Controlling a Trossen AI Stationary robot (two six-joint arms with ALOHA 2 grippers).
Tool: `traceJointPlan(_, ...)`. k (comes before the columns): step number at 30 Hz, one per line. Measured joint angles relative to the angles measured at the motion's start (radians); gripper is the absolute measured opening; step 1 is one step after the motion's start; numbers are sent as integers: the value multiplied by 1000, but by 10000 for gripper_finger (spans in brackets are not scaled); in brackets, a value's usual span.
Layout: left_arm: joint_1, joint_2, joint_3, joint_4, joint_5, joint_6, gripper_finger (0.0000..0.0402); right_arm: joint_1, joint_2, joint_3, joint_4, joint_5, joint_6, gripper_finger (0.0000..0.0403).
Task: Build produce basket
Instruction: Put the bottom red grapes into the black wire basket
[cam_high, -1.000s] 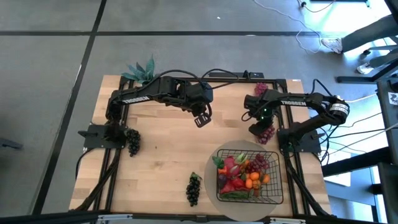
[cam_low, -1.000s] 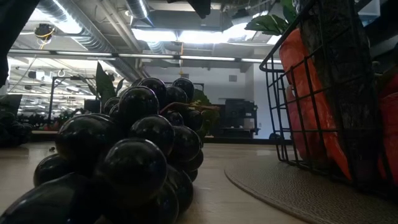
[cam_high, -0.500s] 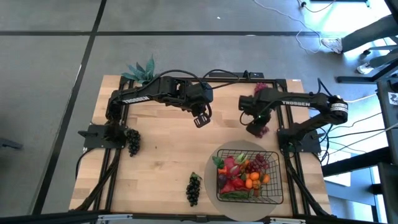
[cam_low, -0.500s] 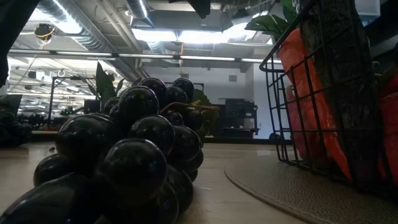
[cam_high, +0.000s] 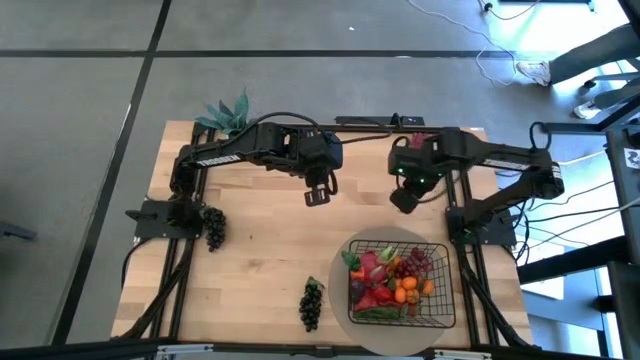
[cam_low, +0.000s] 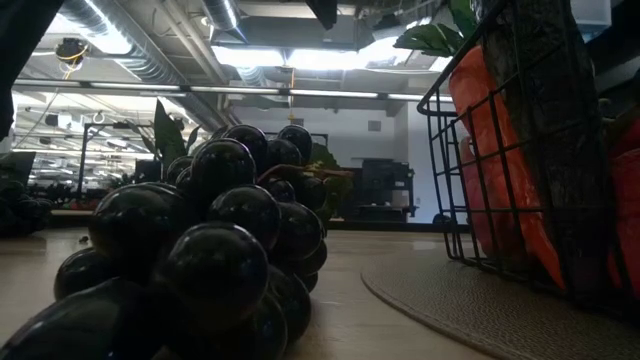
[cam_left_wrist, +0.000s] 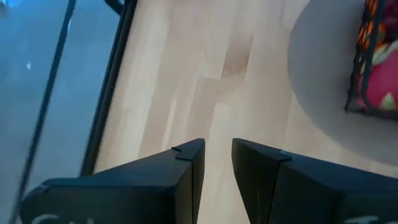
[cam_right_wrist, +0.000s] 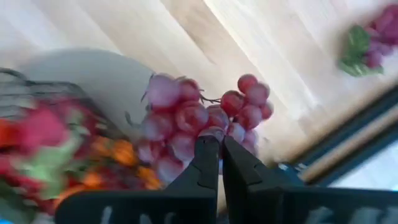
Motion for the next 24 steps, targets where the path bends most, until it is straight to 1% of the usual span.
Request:
traceJointPlan(3,0,0,0,0,0,77,69,68,-10,65,1,-2,77,0)
traceJointPlan(6,0,0,0,0,5,120,69,141,-28,114,2,-3,155,0)
traceJointPlan(9,0,-5,-1,1,50,151,69,219,-32,161,6,-2,214,0)
traceJointPlan(16,-43,-78,2,18,63,147,69,398,-41,246,4,-13,330,0)
traceJointPlan(18,-63,-97,-1,5,64,146,69,451,-44,262,4,-25,359,0)
traceJointPlan(20,-86,-113,0,27,63,145,69,502,-45,272,4,-34,383,0)
traceJointPlan(22,-113,-134,-2,12,64,130,69,555,-44,275,6,-65,410,0)
traceJointPlan(24,-142,-144,3,42,62,110,69,602,-44,276,8,-84,432,0)
